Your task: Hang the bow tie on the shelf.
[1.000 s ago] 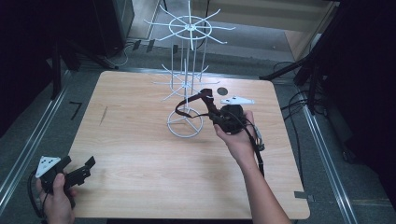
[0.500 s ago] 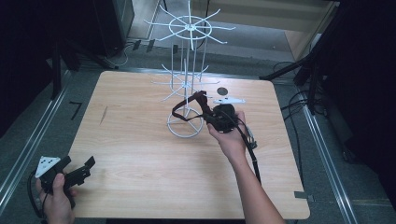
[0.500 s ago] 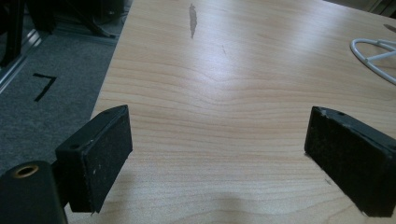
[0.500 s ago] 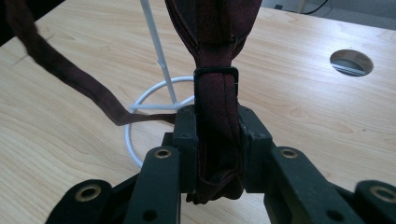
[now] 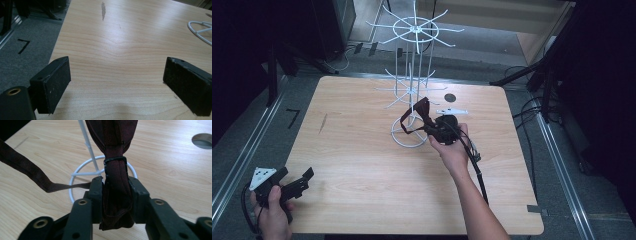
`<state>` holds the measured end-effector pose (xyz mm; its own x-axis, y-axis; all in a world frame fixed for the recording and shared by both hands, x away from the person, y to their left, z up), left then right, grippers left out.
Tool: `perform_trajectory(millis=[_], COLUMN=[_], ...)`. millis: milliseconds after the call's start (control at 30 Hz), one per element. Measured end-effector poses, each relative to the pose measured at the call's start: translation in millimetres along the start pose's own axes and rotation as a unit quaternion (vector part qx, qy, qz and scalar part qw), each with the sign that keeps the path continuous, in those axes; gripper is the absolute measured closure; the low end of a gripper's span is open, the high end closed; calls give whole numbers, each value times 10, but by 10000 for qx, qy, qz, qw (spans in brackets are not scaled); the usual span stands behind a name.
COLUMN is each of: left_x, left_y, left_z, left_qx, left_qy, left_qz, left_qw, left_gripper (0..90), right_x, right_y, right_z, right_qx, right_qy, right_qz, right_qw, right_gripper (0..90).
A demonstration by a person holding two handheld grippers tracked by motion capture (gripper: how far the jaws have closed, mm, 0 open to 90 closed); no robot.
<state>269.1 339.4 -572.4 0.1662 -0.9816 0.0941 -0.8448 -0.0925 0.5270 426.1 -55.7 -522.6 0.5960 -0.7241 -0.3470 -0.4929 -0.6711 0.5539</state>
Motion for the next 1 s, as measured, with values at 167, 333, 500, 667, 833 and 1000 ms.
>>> perform_trajectory(millis=[167,333,500,667,833,1000], left_x=[0,0,1,3,2,3], left_y=[1,0,0,0,0,1], left_z=[0,0,0,0,0,-1], left_qx=[0,2,6,8,8,17], left_qy=[5,3,-1,-5,-10,-17], left_qz=[-1,-4,-5,-6,-16,-19], left_qw=[10000,10000,10000,10000,10000,10000], left_gripper=[83,83,83,83,83,83], right_x=[-22,-23,4,62,113,175], right_y=[16,71,167,298,398,544], right_z=[-1,56,109,199,241,256], right_qx=[58,60,152,188,257,374], right_qy=[201,217,167,168,142,129], right_qz=[102,257,196,190,217,275], right_qw=[9997,9994,9996,9995,9993,9988], right_gripper=[404,218,205,194,191,191])
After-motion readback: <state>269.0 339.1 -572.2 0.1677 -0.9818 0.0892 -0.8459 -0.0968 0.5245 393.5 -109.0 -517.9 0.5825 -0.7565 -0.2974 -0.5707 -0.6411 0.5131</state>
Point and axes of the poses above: each handheld gripper's, and its own axes: y roughly backward along the jaws, z roughly out of its underside, x roughly to its right, the point moved 10 cm from there along -y, roughly forward along the jaws, and after that the axes turned 13 degrees about -z, right-handed, at the moved point
